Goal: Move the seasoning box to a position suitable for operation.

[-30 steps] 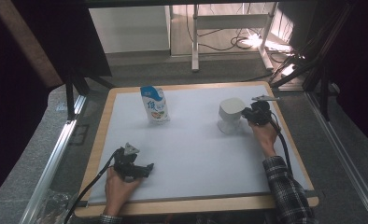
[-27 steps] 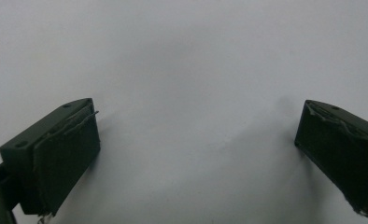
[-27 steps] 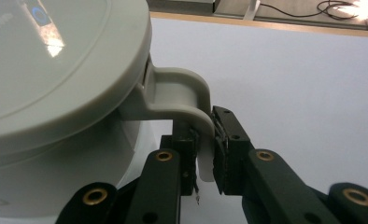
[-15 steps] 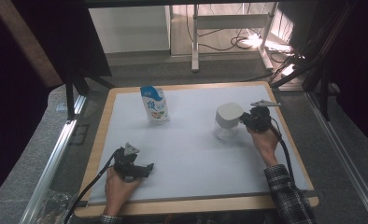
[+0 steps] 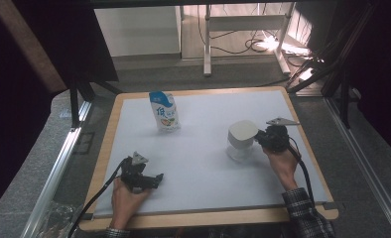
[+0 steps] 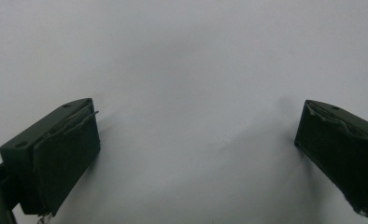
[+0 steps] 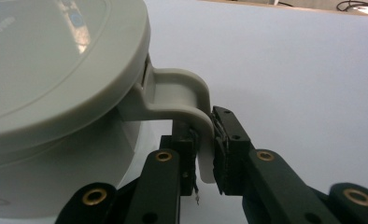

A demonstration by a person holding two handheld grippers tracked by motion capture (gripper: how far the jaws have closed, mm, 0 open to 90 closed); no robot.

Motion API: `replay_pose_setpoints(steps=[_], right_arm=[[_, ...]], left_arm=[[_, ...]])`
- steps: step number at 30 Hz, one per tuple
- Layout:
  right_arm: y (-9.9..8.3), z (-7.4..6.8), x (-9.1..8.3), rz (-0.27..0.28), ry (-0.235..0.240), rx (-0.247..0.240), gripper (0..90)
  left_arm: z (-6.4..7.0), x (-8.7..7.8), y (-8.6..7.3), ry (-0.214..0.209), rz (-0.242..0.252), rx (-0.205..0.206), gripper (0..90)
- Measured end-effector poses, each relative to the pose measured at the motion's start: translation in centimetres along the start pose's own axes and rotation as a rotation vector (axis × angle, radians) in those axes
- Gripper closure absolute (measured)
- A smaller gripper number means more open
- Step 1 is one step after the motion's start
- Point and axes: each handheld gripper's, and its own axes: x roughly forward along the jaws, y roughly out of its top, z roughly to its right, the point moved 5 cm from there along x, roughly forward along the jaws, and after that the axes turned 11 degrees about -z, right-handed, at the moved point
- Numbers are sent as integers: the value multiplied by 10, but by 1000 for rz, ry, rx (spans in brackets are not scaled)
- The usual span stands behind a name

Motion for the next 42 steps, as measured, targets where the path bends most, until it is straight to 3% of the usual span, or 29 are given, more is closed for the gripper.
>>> replay_pose_setpoints(steps=[6,14,30,37,42], right_arm=[[-14,-16,-9,-2,14,4,797],[-29,-19,-11,-9,4,12,794],[-41,-20,-16,22,-7,4,787],[-42,-15,-17,15,63,18,749],[-44,-14,-22,7,80,4,709]], left_arm=[[0,0,0,1,-2,1,0],[0,0,0,0,-1,1,0],[0,0,0,0,-1,0,0],[0,0,0,1,-1,1,0],[0,0,0,1,-1,1,0]])
